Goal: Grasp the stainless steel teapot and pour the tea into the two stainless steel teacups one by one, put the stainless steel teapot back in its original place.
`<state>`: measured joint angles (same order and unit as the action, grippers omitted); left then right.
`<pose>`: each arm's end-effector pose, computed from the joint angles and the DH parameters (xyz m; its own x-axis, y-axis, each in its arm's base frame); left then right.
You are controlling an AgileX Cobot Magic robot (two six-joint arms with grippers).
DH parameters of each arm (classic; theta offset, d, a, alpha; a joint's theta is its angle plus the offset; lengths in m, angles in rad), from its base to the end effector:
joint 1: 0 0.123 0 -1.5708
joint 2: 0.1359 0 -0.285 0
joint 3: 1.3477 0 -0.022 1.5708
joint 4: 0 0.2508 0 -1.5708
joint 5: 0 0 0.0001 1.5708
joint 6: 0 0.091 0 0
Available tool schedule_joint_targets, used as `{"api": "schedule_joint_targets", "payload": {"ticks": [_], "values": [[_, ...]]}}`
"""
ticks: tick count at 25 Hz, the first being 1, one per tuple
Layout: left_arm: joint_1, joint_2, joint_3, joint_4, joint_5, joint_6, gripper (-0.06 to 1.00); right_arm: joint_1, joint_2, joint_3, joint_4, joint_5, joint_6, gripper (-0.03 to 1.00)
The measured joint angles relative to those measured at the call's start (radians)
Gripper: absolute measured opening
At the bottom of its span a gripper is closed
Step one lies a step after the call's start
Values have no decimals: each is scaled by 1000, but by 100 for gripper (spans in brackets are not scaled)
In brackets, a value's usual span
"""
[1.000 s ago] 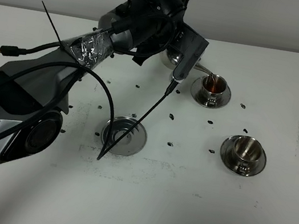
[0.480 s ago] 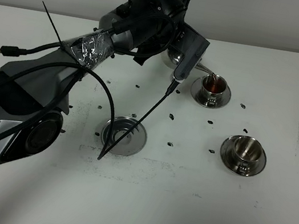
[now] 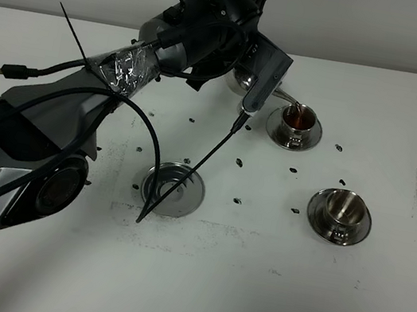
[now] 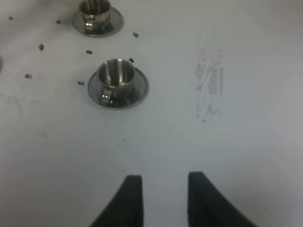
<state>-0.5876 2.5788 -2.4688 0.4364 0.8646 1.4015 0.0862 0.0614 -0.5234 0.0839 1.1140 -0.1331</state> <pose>0.4891 -0.2906 0.1931 0.4202 0.8490 0.3204 0.5711 -0.5218 0.6337 -0.0010 0.0068 0.2800 -0.5153 -0.1405 -0.8454 -0.1995 0.9790 -0.0411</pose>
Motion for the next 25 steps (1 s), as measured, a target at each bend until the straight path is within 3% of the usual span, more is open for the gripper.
{"api": "schedule_joint_targets", "payload": {"ticks": [25], "values": [[0, 0, 0, 19, -8, -4, 17, 0, 0, 0, 0, 0, 0, 23]]}}
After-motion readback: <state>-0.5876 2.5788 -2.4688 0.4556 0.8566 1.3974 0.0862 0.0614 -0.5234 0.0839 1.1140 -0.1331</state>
